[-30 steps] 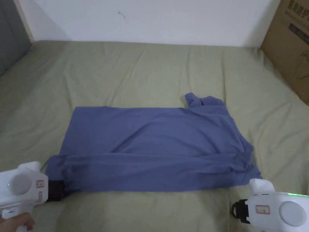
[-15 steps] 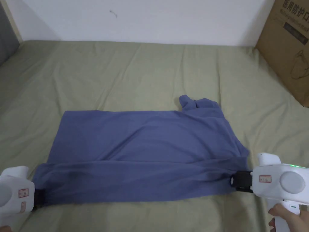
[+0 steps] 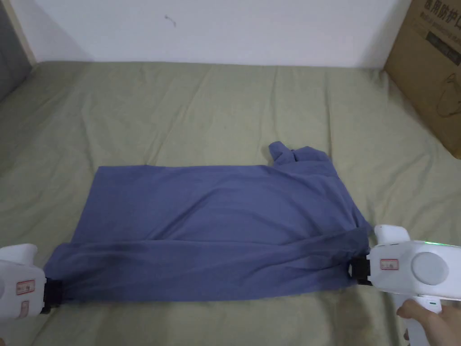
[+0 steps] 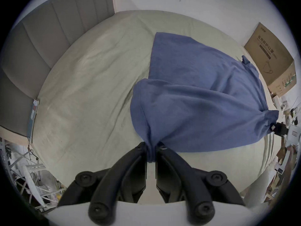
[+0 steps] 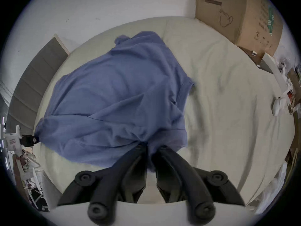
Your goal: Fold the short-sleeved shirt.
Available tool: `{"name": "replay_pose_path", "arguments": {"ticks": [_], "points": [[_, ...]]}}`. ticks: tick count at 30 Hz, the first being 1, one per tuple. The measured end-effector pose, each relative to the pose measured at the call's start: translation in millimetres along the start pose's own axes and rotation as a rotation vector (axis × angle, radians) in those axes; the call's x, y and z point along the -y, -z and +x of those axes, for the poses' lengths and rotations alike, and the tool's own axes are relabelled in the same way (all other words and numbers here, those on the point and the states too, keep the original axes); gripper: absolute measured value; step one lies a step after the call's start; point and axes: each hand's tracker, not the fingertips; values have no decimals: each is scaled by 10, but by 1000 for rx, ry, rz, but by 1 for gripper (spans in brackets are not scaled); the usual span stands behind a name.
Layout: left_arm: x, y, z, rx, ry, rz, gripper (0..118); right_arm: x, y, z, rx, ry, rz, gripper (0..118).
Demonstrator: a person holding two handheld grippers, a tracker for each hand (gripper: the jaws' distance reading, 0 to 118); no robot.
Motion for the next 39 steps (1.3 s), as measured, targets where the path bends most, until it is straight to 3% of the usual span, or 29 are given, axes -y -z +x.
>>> {"name": "replay_pose_path", "arguments": {"ticks": [8, 18, 20, 21, 23, 24, 25, 26, 29, 30, 31, 32, 33, 34, 37, 39], "points": [[153, -347, -126, 13, 19, 33, 8, 275, -589, 118, -27, 6, 51, 8], [911, -188, -186, -43, 106, -112, 8, 1228, -577, 288, -27, 77, -99, 8], [967, -175, -173, -34, 86, -84, 10, 1272, -561, 286, -17, 87, -112, 19], [963, -189, -167, -38, 82, -81, 18, 1279, -585, 275, 29, 66, -111, 39], [906, -234, -168, -48, 71, -84, 54, 1237, -686, 259, 66, 27, -80, 78], [875, -262, -169, -48, 71, -82, 83, 1204, -733, 266, 62, 30, -73, 88], [834, -318, -155, -41, 68, -63, 95, 1142, -809, 285, 49, 40, -46, 87], [784, -388, -130, -30, 66, -34, 97, 1070, -871, 294, 40, 55, -21, 87], [633, -554, -8, -8, 58, 33, 96, 804, -1019, 269, 2, 79, 72, 87], [589, -583, 35, 3, 56, 54, 90, 723, -1034, 255, -13, 77, 89, 85], [528, -613, 93, 15, 57, 73, 73, 617, -1045, 216, -31, 68, 101, 77], [466, -625, 151, 27, 62, 95, 43, 523, -1036, 170, -36, 53, 108, 56], [426, -605, 210, 37, 72, 98, 0, 445, -1013, 121, -34, 35, 119, 10], [376, -542, 282, 30, 88, 92, 0, 366, -937, 62, -23, 13, 130, 0], [248, -362, 454, 50, 132, 58, 0, 168, -697, -64, -76, 9, 70, 0], [175, -278, 526, 83, 104, 55, 0, 38, -513, -118, -54, 4, 63, 0]]}}
